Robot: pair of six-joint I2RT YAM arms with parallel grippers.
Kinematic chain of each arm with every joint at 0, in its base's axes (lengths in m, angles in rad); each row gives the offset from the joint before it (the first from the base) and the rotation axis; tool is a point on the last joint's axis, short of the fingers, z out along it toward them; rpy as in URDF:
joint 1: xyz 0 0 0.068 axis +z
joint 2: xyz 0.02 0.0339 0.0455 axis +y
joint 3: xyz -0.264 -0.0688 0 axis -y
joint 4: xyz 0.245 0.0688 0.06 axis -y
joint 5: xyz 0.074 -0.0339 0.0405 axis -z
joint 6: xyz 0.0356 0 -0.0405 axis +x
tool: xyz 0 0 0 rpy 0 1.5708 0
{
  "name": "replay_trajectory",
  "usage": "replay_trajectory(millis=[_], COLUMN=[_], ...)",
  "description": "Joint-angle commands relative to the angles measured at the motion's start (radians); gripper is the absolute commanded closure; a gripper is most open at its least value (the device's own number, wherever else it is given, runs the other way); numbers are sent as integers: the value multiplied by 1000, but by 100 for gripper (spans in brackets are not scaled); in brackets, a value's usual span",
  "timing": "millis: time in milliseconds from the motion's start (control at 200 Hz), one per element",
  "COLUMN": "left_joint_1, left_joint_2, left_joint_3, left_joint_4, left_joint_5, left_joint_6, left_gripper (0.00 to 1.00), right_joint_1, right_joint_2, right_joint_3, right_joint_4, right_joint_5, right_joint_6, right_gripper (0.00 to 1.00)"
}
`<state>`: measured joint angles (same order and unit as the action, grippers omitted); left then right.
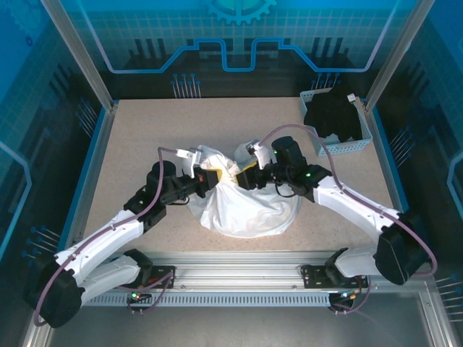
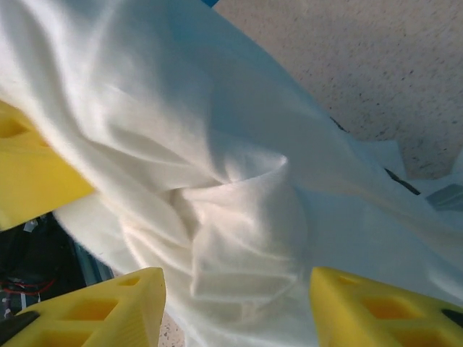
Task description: Fold the inside-out t-shirt
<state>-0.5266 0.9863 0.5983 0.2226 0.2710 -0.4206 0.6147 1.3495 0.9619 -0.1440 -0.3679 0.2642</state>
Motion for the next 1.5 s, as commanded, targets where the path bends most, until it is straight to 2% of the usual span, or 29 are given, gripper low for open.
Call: replay_trajectory(millis=[0,95,170,300,450,530,590,725,880,965,1120,1216,1356,1416,1496], left_joint_1=[7,8,8,9,8,8,6,-14,-66,-90,-137,-141,-140,-141,-140], left_joint_2=[-17,-27,-37,-53,-42,-42,-60,-161,-252,-225,-90,13,173,246,321], left_joint_3=[-15,-27,-45,-82,-113,-115,-114,-109,-59,-1,100,157,271,316,379], left_joint_4=[25,17,12,-21,-86,-147,-194,-291,-367,-378,-338,-305,-364,-384,-415], left_joint_5=[27,11,-10,-69,-70,-77,-95,-206,-331,-339,-259,-177,-60,-27,25], left_joint_6=[-5,-9,-19,-29,-7,16,33,65,139,191,311,394,508,538,553], left_gripper=[100,100,100,100,88,77,62,38,24,23,25,25,25,31,47], right_joint_1=[11,7,-9,-50,-77,-81,-89,-119,-155,-165,-190,-200,-217,-226,-238], right_joint_2=[25,-2,-57,-188,-276,-289,-295,-302,-306,-302,-291,-290,-289,-288,-285], right_joint_3=[31,35,13,-63,-130,-121,-110,-101,-98,-88,-88,-88,-56,-54,-50], right_joint_4=[75,53,38,69,139,105,68,9,-27,-57,-88,-97,-109,-111,-111], right_joint_5=[-45,-26,-6,-52,-162,-188,-192,-219,-286,-319,-404,-428,-450,-458,-472], right_joint_6=[7,-13,-30,-45,-59,-112,-149,-212,-235,-254,-280,-289,-297,-299,-299], right_gripper=[66,90,100,100,100,100,100,100,100,100,100,100,100,100,100])
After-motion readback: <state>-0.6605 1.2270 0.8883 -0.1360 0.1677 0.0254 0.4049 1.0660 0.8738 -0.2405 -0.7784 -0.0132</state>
